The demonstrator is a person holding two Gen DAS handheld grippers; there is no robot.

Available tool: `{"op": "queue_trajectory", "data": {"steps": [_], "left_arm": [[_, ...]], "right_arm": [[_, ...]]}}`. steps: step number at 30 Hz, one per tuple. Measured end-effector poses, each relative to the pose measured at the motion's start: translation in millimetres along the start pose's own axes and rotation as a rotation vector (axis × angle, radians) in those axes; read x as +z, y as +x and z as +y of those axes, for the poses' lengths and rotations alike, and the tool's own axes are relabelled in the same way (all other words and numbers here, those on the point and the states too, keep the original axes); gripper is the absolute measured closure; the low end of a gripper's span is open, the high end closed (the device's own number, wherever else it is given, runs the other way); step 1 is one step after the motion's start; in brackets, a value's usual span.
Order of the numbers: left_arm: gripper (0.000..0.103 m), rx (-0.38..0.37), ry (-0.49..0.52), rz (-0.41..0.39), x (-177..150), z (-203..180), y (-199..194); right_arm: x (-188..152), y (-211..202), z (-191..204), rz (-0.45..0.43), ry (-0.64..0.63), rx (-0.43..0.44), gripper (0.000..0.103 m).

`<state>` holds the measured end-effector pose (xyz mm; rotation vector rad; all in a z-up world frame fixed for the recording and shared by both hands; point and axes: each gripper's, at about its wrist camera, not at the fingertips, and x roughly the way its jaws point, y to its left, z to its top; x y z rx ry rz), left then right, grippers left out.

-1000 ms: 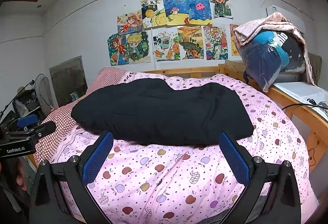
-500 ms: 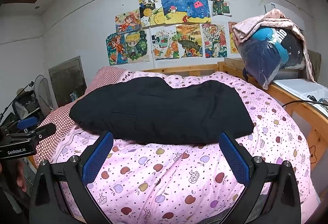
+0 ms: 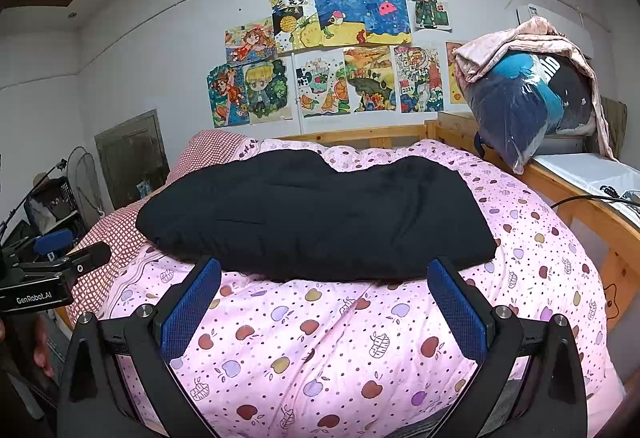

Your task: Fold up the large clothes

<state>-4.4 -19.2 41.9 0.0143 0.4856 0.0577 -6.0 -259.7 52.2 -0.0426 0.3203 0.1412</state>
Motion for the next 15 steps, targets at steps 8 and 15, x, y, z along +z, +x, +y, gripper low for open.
{"op": "queue_trajectory", "data": {"steps": [8, 15], "left_arm": [[0.000, 0.000, 0.001, 0.000, -1.3, -1.4, 0.7], [0.000, -0.001, 0.003, 0.001, -1.9, -2.0, 1.2]], "right_arm": [[-0.1, 0.1, -0.1, -0.001, 0.001, 0.000, 0.002], [0.1, -0.1, -0.3, 0.000, 0.001, 0.000, 0.002]]}}
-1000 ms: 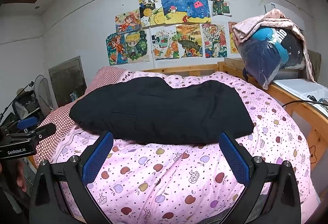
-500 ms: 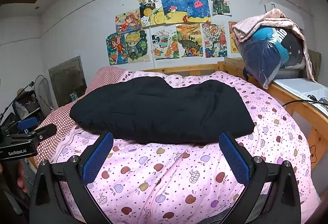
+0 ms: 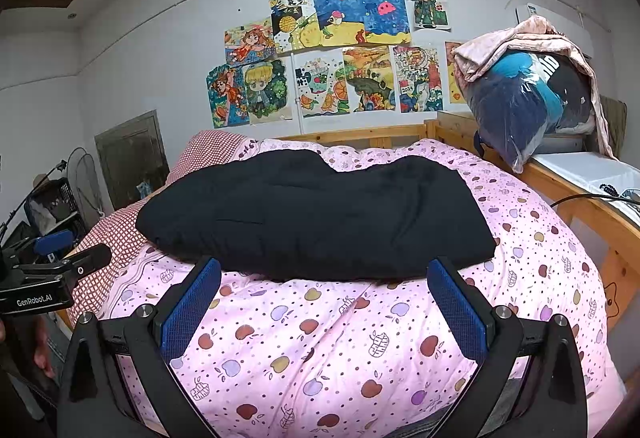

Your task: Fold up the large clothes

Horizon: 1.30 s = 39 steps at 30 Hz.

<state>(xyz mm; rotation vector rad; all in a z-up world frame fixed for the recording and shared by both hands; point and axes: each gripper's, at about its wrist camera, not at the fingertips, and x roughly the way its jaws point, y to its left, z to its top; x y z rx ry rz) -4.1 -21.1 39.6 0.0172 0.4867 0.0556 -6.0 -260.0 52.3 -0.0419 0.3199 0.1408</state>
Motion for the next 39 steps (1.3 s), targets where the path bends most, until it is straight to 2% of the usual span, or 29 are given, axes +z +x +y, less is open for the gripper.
{"op": "queue_trajectory", "data": {"steps": [39], "left_arm": [[0.000, 0.000, 0.001, 0.003, 0.3, -1.9, -0.1]], "right_arm": [[-2.3, 0.3, 1.0, 0.002, 0.005, -0.002, 0.002]]}}
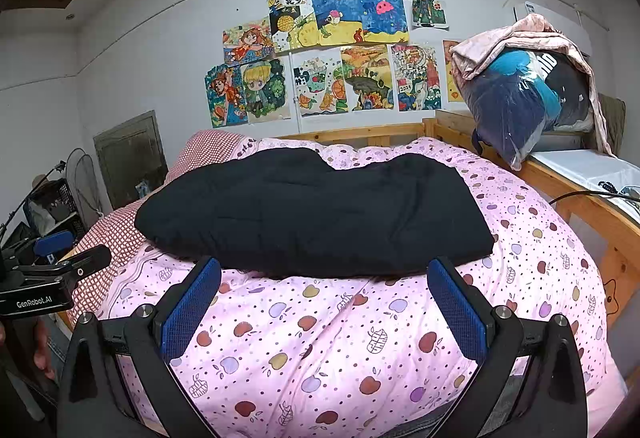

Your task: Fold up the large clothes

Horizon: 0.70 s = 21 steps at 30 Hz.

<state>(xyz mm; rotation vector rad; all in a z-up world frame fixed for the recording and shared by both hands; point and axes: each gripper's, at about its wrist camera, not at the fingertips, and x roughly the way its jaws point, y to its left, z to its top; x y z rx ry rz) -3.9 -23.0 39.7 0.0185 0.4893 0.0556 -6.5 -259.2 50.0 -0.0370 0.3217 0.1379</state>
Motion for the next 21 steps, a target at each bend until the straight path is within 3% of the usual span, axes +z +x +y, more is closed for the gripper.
{"op": "queue_trajectory", "data": {"steps": [21], "left_arm": [[0.000, 0.006, 0.013, -0.031, -10.1, -3.3, -2.9]], "right_arm": [[-5.0, -0.4, 0.6, 0.002, 0.007, -0.003, 0.002]]}}
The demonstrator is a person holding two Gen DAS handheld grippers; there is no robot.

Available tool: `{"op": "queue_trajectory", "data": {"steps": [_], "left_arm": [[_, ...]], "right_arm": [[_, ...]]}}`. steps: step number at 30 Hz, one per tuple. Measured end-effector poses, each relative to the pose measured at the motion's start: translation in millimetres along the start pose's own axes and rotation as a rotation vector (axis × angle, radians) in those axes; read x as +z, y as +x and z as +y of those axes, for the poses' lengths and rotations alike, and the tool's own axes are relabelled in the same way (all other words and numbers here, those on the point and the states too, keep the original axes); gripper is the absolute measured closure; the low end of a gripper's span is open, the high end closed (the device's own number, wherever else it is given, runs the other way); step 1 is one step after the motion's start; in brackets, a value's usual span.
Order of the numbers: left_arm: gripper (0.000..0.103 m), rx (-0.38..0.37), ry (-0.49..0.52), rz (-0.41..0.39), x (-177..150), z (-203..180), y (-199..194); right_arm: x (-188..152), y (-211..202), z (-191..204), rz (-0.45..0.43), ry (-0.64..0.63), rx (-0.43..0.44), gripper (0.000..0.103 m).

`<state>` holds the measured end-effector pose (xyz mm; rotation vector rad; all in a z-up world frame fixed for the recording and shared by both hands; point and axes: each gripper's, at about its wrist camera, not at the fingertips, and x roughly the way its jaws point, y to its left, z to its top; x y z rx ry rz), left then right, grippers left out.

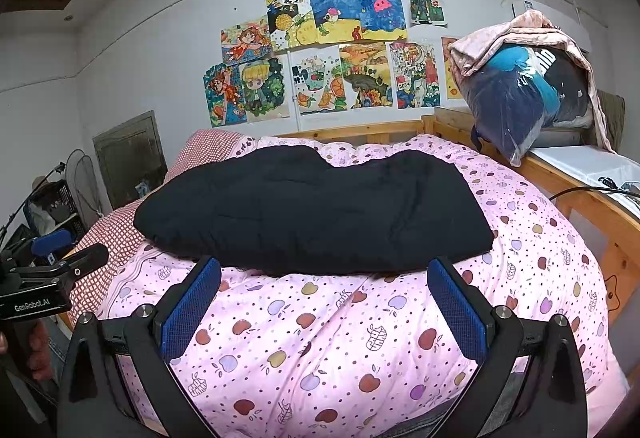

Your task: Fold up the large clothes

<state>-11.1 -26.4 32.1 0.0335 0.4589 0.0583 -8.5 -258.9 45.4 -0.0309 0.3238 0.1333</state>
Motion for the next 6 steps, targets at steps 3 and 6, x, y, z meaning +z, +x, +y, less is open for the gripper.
{"op": "queue_trajectory", "data": {"steps": [3, 6], "left_arm": [[0.000, -0.013, -0.002, 0.000, 1.5, 3.3, 1.2], [0.000, -0.006, -0.002, 0.006, 0.9, 5.0, 1.4]], "right_arm": [[-0.3, 0.2, 0.0, 0.001, 0.001, 0.000, 0.002], [-3.4, 0.6, 0.1, 0.002, 0.005, -0.002, 0.002]]}}
